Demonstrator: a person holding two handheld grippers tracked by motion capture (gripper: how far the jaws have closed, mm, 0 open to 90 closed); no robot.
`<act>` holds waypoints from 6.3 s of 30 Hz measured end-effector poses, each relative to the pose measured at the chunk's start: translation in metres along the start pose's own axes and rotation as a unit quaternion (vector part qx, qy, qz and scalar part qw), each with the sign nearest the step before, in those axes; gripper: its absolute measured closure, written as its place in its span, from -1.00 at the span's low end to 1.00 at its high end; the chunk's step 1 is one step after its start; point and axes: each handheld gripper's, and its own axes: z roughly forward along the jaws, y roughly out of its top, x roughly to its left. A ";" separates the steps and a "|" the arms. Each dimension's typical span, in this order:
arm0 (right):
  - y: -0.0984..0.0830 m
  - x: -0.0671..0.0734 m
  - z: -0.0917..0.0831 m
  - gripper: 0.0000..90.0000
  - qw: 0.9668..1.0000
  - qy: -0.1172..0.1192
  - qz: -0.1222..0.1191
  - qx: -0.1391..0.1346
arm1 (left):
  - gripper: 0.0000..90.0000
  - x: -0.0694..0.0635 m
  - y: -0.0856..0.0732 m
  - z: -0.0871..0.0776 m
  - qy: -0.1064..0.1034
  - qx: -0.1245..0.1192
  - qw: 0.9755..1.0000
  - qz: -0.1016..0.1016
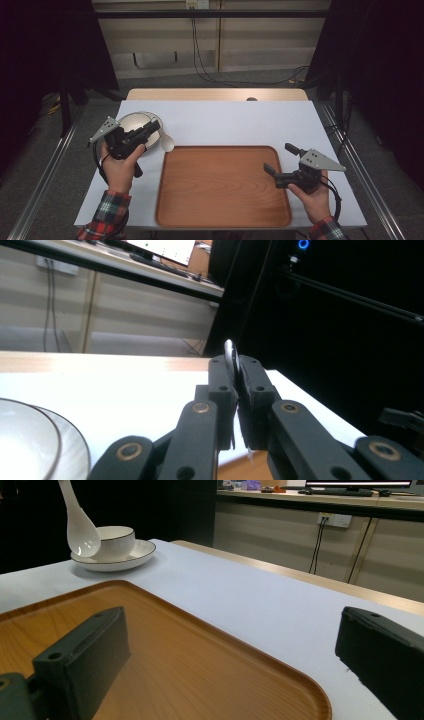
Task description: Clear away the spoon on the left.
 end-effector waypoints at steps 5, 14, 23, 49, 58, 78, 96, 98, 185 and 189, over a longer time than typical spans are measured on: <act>0.000 -0.001 0.000 -1.00 1.000 0.000 0.002 0.007 | 0.90 -0.003 -0.005 0.000 -0.008 0.003 1.000 -0.007; 0.000 -0.001 -0.001 -1.00 1.000 0.010 0.002 0.008 | 0.90 -0.009 -0.012 0.001 -0.018 0.021 1.000 -0.010; 0.000 -0.001 -0.001 -1.00 1.000 0.010 -0.002 0.009 | 0.90 -0.016 -0.019 0.003 -0.039 0.037 0.998 -0.014; 0.000 0.000 -0.001 -1.00 1.000 0.010 -0.010 0.009 | 0.90 -0.025 -0.042 0.004 -0.069 0.084 0.994 -0.022; 0.000 0.001 0.000 -1.00 1.000 0.014 -0.015 0.013 | 0.90 -0.028 -0.048 0.002 -0.076 0.095 0.992 -0.025; 0.000 0.001 0.001 -0.99 1.000 0.015 -0.013 0.013 | 0.90 -0.032 -0.056 -0.004 -0.082 0.109 0.990 -0.031; 0.001 0.003 0.001 -0.99 1.000 0.015 -0.015 0.010 | 0.90 -0.038 -0.067 -0.004 -0.102 0.128 0.985 -0.049; 0.001 0.003 0.002 -0.99 1.000 0.016 -0.015 0.009 | 0.90 -0.039 -0.068 -0.004 -0.103 0.126 0.985 -0.051; -0.005 0.013 0.009 -0.98 0.997 0.047 -0.046 0.041 | 0.52 -0.017 -0.090 0.027 -0.047 0.174 0.984 0.007; -0.005 0.015 0.009 -0.98 0.997 0.046 -0.047 0.044 | 0.51 -0.017 -0.090 0.028 -0.041 0.175 0.984 0.009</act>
